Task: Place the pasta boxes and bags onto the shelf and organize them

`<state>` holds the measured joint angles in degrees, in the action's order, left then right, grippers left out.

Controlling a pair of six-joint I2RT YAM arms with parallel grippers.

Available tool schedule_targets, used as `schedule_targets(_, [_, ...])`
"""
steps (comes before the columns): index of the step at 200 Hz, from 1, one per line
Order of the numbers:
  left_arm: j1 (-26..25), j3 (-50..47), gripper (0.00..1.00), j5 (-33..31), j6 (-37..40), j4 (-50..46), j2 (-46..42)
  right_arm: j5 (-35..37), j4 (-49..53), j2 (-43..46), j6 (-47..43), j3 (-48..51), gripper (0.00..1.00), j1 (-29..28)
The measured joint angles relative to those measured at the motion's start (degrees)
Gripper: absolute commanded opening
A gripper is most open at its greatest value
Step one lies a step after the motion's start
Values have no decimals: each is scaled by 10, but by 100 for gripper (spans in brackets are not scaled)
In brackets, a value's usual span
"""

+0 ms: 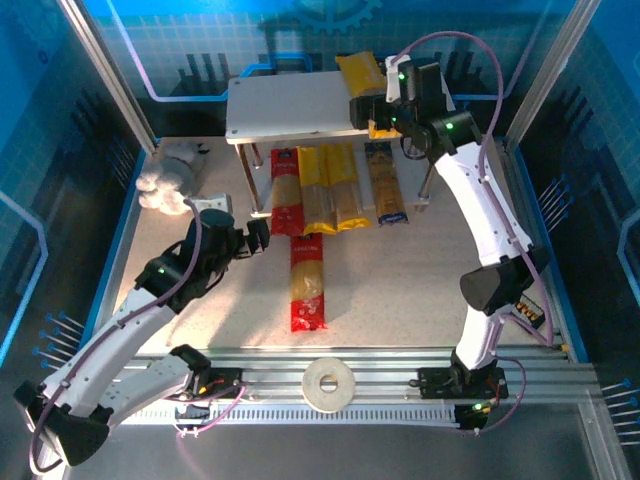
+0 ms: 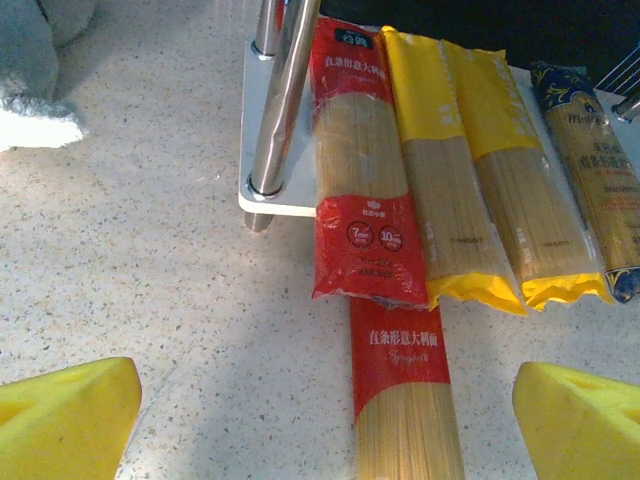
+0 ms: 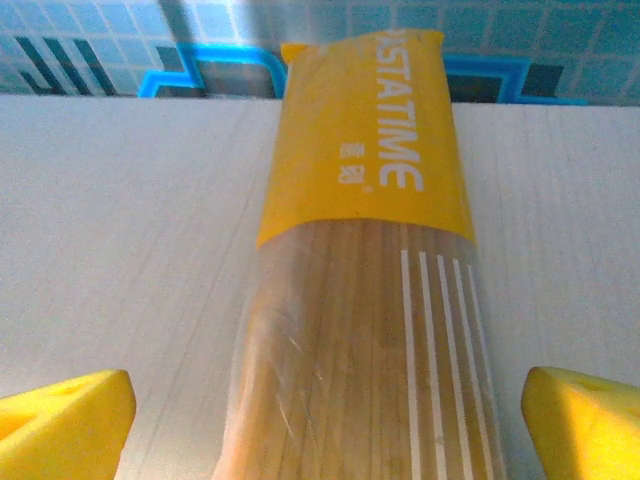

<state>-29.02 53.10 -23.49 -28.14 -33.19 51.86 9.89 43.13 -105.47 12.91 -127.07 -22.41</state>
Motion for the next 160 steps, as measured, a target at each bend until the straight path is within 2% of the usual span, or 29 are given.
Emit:
schedule_targets(74, [0, -15, 97, 0, -2, 0, -1, -12, -7, 87, 28, 84, 100, 12])
schedule_targets(160, [0, -15, 97, 5, -2, 0, -1, -35, 3, 89, 36, 113, 100, 19])
